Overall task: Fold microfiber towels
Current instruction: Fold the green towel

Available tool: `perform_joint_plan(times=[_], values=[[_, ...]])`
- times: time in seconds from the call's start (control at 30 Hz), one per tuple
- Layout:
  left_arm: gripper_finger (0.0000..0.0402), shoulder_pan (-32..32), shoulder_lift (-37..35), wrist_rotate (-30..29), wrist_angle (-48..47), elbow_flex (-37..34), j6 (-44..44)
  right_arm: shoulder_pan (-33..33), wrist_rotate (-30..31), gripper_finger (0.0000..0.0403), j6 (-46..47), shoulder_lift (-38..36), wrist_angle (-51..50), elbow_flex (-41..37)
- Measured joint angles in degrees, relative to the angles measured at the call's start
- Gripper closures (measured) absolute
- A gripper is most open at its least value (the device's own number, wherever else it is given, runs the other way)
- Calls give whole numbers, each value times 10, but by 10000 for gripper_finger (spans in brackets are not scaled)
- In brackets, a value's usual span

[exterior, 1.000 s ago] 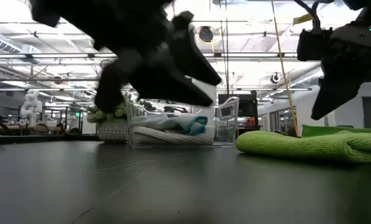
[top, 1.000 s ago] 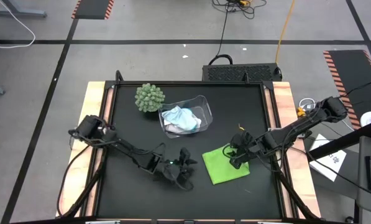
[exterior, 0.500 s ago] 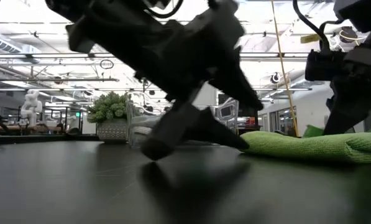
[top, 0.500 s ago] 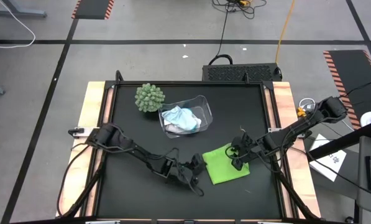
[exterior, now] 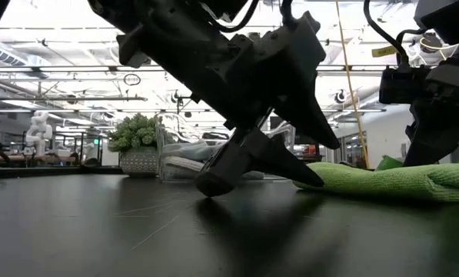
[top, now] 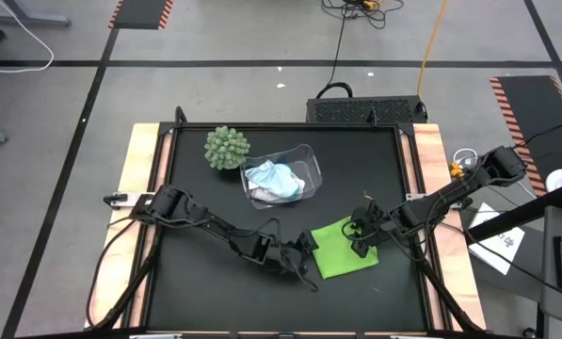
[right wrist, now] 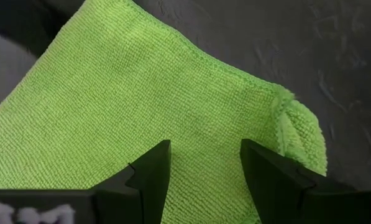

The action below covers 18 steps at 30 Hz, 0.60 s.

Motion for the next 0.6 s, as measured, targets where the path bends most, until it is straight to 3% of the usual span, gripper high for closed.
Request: perform_joint_plan(times=[0.43,0.6], values=[[187,23,5,64,95,-3,-14,0,1,218,1,0,0,0],[247,23,4,58,81,-2,-8,0,1,218,1,0,1,-3]])
